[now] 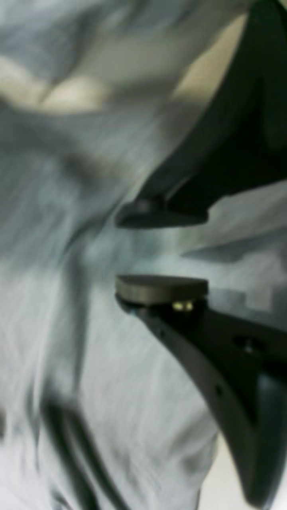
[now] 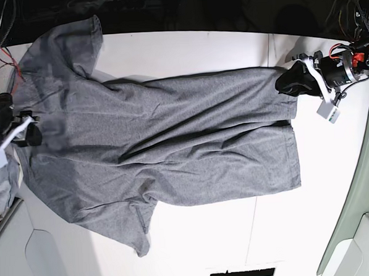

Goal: Layout the t-shirt on the table in an organized manner, then fold the t-shirt properly
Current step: 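Pull the shirt edges apart with both grippers to straighten it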

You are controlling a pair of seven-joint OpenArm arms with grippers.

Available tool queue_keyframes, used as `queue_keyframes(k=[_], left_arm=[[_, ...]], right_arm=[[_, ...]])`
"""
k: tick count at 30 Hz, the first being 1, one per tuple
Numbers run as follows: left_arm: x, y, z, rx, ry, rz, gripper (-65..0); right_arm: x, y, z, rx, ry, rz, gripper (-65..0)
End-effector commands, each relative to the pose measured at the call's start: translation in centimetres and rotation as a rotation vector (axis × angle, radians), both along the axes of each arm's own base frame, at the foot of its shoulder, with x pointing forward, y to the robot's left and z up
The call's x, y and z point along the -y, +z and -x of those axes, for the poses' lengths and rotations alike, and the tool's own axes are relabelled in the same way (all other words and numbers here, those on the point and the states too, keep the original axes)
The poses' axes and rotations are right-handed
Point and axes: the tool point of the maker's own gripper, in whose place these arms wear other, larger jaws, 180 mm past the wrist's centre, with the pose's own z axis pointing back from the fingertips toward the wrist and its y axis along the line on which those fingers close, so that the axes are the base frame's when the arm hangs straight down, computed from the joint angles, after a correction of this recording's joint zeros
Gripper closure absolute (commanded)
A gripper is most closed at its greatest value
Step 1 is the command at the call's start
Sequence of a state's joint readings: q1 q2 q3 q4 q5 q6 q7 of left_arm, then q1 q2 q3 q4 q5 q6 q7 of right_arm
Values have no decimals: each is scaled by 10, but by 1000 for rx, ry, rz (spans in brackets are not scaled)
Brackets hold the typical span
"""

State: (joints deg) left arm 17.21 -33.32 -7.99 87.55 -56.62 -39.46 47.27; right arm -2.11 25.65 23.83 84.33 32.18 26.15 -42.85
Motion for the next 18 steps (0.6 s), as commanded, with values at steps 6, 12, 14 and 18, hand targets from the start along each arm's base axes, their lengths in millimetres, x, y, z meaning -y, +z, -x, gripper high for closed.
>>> queue_keyframes(k=[6, 12, 14, 18], left_arm=[[-26, 16, 1, 40, 77, 7, -316], [-39, 13, 13, 20, 113, -7, -345], [-40, 13, 14, 21, 126, -4, -345], [-35, 11, 15, 27, 153, 23, -370]], right_arm=[[49, 7, 65, -56, -53, -44, -213], [69, -17, 128, -178, -88, 3, -355], [72, -23, 137, -188, -105, -2, -355], [73, -39, 147, -228, -137, -39, -355]])
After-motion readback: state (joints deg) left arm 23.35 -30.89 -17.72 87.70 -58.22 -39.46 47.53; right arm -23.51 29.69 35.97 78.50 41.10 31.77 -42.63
